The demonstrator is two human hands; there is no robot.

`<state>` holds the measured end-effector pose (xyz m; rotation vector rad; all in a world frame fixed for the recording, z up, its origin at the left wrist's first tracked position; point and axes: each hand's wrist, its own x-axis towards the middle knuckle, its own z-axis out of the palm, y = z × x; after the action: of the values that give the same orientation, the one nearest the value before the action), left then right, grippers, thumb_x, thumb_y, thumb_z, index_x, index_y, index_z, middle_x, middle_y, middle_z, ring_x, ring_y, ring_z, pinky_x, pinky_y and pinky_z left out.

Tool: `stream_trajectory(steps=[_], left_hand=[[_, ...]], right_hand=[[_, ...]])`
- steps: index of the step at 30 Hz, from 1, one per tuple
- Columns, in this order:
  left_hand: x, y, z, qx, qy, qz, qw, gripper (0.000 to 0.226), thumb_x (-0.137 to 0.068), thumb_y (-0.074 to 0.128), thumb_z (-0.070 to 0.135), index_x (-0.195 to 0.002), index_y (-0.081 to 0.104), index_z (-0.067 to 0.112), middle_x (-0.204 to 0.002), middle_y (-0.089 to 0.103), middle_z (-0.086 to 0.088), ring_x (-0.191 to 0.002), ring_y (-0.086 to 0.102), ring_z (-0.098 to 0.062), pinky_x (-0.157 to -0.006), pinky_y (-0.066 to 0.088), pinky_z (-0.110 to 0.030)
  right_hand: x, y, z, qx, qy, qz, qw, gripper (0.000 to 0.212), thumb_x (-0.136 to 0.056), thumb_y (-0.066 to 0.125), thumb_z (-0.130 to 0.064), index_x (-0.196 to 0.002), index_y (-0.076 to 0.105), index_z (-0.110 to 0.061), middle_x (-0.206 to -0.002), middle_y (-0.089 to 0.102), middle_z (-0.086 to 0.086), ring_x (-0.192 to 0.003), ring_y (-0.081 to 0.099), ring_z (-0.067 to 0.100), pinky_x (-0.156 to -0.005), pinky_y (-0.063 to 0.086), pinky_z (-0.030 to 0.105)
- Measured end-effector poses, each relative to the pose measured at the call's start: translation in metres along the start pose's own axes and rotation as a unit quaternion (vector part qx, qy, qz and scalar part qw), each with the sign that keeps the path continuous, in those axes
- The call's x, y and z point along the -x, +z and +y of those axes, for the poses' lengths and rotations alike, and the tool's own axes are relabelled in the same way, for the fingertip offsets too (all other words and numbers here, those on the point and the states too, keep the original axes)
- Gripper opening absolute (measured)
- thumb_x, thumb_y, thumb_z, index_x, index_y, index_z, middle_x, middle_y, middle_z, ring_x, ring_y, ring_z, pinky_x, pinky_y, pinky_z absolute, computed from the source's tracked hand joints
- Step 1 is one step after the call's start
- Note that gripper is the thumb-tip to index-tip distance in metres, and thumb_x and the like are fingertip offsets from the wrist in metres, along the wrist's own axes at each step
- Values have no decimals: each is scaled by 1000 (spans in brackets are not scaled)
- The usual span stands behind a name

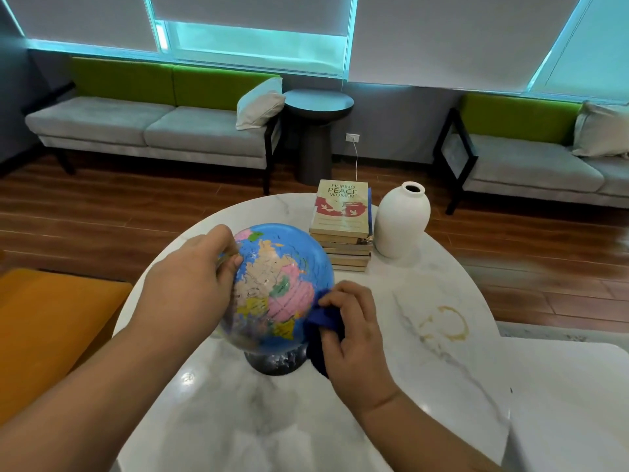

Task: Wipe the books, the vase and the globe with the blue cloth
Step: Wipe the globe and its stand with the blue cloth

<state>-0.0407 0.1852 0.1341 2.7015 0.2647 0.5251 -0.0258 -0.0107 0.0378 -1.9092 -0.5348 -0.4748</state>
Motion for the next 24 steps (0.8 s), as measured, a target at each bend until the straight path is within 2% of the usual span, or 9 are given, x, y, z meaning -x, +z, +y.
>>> stream_trajectory(steps=[3,7,9,12,15,17,19,21,24], left_hand=[[-1,2,-3,8,-1,-5,1000,6,-94,53,29,-92,51,23,-96,63,1,-79,54,-24,-55,37,-30],[-5,7,-8,96,-14,-30,995,9,-94,55,23,-90,49,27,-128,60,10,-105,58,-22,-75,49,-31],[-6,8,-10,120,-18,-41,992,16,-95,54,22,-82,44,26,-126,61,15,-101,61,-19,-69,48,-27],[-7,9,-12,117,-14,-41,992,20,-95,54,26,-79,42,27,-121,65,13,-93,64,-19,-62,48,-26],[-2,8,-5,96,1,-40,995,20,-94,55,29,-79,40,30,-100,71,3,-78,63,-21,-58,51,-32],[3,6,1,80,19,-40,996,17,-93,56,26,-83,43,32,-78,65,0,-67,57,-18,-54,48,-33],[5,4,4,90,19,-48,995,11,-94,55,22,-87,48,28,-70,59,1,-64,54,-13,-53,46,-32],[4,2,0,103,10,-42,994,11,-93,56,24,-86,49,28,-73,63,0,-65,57,-16,-54,49,-35],[1,3,-7,127,-10,-49,991,15,-92,56,31,-83,44,31,-96,72,0,-82,65,-23,-66,55,-43]], right_hand=[[-28,0,-18,37,-52,-31,997,25,-78,55,-15,-101,62,-20,-115,49,-9,-108,52,16,-95,41,17],[-32,-6,-7,23,-65,-49,996,31,-76,61,-13,-105,68,-18,-117,51,-9,-108,56,18,-91,50,29],[-23,-12,4,-8,-48,-42,998,32,-77,61,-15,-108,68,-22,-117,49,-15,-105,58,15,-83,55,35],[-23,-17,3,3,-33,-28,999,29,-80,59,-21,-107,68,-23,-116,49,-16,-105,58,12,-80,56,35],[-44,-12,-27,92,-96,-79,988,31,-78,57,-20,-105,70,-17,-119,51,-7,-106,54,19,-88,52,34],[-59,-1,-51,180,-159,-127,962,26,-79,65,-15,-105,70,-16,-118,58,-1,-105,52,26,-88,50,35],[-69,7,-67,223,-175,-155,946,27,-80,69,-12,-107,69,-16,-118,61,2,-104,52,29,-86,50,37],[-74,5,-71,219,-143,-185,947,28,-84,65,-13,-112,68,-18,-121,58,0,-109,47,26,-91,47,39],[-66,-9,-63,188,-87,-207,956,30,-82,61,-16,-111,69,-19,-117,54,-3,-109,47,23,-92,48,38]])
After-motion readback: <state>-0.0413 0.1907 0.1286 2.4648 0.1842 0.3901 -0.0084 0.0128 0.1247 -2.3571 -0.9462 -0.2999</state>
